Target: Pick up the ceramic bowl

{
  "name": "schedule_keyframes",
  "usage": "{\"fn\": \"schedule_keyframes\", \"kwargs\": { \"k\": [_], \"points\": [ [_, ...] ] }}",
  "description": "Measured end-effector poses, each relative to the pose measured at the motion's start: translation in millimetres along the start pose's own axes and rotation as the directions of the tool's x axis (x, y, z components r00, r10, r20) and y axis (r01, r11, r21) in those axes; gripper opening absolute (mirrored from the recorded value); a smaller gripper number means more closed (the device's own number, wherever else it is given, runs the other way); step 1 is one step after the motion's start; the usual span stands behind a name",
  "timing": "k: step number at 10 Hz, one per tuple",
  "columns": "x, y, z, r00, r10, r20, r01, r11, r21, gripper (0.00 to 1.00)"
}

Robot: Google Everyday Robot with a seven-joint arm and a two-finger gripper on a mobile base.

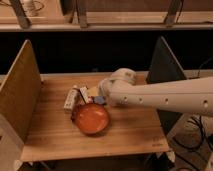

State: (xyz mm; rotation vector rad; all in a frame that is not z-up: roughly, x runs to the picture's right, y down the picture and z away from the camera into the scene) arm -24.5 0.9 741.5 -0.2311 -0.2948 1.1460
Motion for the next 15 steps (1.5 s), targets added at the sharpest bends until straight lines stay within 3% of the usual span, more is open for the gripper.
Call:
{"fn": "schedule_keyframes", "kwargs": {
  "k": [3,5,6,9,11,15],
  "points": [
    [43,-2,-24,0.989,0.022,-0.147,-0.017,0.999,0.035,0.80],
    [77,-7,-41,0.968,0.057,-0.245,-0.043,0.997,0.062,0.80],
    [82,-7,-43,0.963,0.063,-0.261,-0.048,0.997,0.064,0.80],
    [83,-5,-41,0.962,0.063,-0.267,-0.049,0.997,0.060,0.80],
    [99,-12,-28,0.958,0.101,-0.270,-0.092,0.995,0.045,0.80],
    [117,-18,-2,0.958,0.175,-0.225,-0.179,0.984,0.005,0.80]
  ]
}}
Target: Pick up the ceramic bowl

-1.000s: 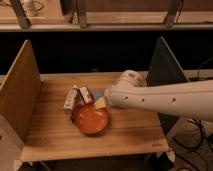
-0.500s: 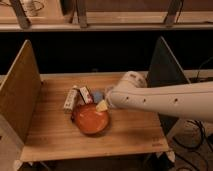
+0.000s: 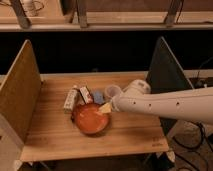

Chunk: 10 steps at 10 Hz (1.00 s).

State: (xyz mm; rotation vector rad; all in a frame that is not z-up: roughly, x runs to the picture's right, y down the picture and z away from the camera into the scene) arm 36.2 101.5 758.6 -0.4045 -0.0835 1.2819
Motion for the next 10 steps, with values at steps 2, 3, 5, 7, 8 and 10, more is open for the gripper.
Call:
{"fn": "schedule_keyframes", "kwargs": {
  "k": [2,3,5,7,8,10],
  "points": [
    [14,5,21,1.000,0.005,-0.027,-0.006,1.000,-0.018,0.80],
    [24,4,33,0.998,0.008,-0.056,-0.009,1.000,-0.016,0.80],
    [38,0,51,0.995,0.031,-0.096,-0.033,0.999,-0.015,0.80],
    [36,10,71,0.992,0.033,-0.122,-0.037,0.999,-0.030,0.80],
    [33,16,77,0.991,0.024,-0.131,-0.029,0.999,-0.037,0.80],
    [29,28,93,0.988,0.002,-0.153,-0.012,0.998,-0.059,0.80]
  ]
}}
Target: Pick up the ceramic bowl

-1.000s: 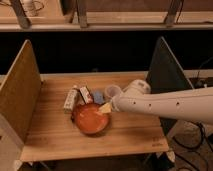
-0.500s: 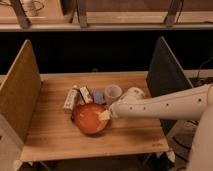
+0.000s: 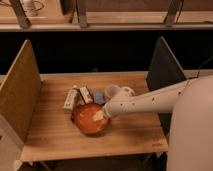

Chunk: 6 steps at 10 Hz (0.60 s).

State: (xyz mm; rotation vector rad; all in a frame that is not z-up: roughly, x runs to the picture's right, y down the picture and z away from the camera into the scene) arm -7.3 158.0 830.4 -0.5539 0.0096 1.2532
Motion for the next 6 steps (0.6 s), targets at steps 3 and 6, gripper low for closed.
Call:
{"fn": "schedule_keyframes", "kwargs": {
  "k": [3,6],
  "points": [
    [0,6,21,0.999,0.002,-0.041,-0.003,0.999,-0.034,0.76],
    [-3,-1,32,0.999,0.012,-0.050,-0.014,0.999,-0.049,0.47]
  ]
}}
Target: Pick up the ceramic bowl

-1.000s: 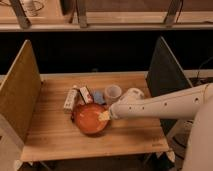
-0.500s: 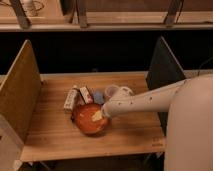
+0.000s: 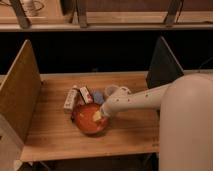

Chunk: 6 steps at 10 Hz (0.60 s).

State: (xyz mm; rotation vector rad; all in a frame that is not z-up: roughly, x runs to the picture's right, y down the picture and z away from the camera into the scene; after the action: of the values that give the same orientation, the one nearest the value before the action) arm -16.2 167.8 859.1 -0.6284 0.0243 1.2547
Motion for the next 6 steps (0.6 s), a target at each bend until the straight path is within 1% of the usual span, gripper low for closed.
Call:
{"fn": "schedule_keyframes", "kwargs": {
  "k": [1,3,4,5,6],
  "points": [
    [-2,-2,0,1.000,0.003,0.004,-0.003,1.000,-0.002,0.37],
    [-4,-5,-1,1.000,0.008,0.014,-0.008,1.000,-0.008,0.19],
    [-9,-3,-4,0.999,-0.001,0.032,0.001,1.000,-0.012,0.07],
    [-13,-2,-10,0.999,-0.006,0.054,0.006,1.000,-0.013,0.02],
    [-20,-2,-22,0.995,-0.016,0.096,0.018,1.000,-0.010,0.00]
  ]
}}
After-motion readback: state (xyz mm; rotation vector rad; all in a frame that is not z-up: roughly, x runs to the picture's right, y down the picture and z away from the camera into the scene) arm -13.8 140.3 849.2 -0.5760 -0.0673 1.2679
